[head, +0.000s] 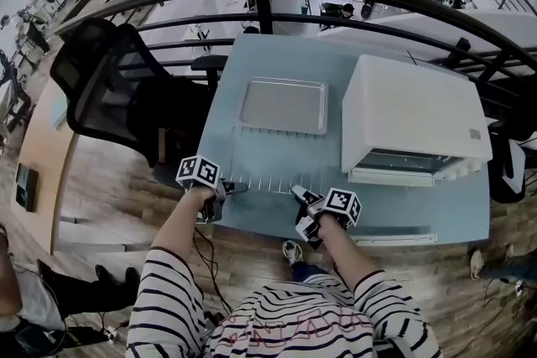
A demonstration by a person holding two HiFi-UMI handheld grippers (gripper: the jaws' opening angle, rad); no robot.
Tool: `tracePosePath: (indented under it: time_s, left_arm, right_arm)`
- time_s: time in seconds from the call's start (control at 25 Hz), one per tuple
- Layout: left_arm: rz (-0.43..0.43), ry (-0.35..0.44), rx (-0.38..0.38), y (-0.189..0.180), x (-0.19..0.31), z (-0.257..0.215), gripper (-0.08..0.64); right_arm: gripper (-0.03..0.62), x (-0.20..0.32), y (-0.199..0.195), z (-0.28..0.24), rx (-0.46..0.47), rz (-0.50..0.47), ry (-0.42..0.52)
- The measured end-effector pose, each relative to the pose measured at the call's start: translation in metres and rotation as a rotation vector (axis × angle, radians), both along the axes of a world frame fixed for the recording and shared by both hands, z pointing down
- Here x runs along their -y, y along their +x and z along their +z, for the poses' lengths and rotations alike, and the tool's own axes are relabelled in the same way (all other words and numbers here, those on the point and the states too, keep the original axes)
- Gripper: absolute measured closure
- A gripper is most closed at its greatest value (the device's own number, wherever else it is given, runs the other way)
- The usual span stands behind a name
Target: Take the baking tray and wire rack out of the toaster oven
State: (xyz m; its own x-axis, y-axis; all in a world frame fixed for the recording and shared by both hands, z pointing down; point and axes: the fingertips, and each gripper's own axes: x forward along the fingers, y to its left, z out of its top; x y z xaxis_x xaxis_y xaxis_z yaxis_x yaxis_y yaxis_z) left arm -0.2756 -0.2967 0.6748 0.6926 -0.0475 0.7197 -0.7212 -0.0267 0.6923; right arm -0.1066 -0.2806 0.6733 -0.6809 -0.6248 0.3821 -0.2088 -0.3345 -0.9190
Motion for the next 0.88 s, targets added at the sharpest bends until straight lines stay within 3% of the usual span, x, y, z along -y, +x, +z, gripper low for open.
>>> tracePosePath:
  time_s: [0.24,0.44,0.6,0.68,0.88]
  left_arm:
    - [-0.058,0.088,0.007,-0.002,-0.001,-0.006,0.348]
    - [-0.143,0.146,-0.011,-0.002,-0.007,-0.01,0.35]
    - [-0.189,0.167,-0.052,-0.001,-0.016,-0.016,0.348]
    - [-0.21,0.182,-0.072,0.0,-0.019,-0.02,0.35]
    - [-0.296,0.272,-0.122,-0.005,-0.02,-0.039,0.35]
  right_arm:
    - [0.367,-0.014,-0.006,-0.002,0.018,-0.016,-0.028]
    - [0.353,-0.019,-0.008,0.002,0.038,-0.105,-0.065]
    - [0.334,-0.026,-0.019,-0.005,0.176,-0.208,-0.119]
    - [0.334,-0.028,-0.021,-0.012,0.205,-0.229,-0.107]
    - [0.334,-0.036,-0.026,-0.031,0.139,-0.267,-0.008]
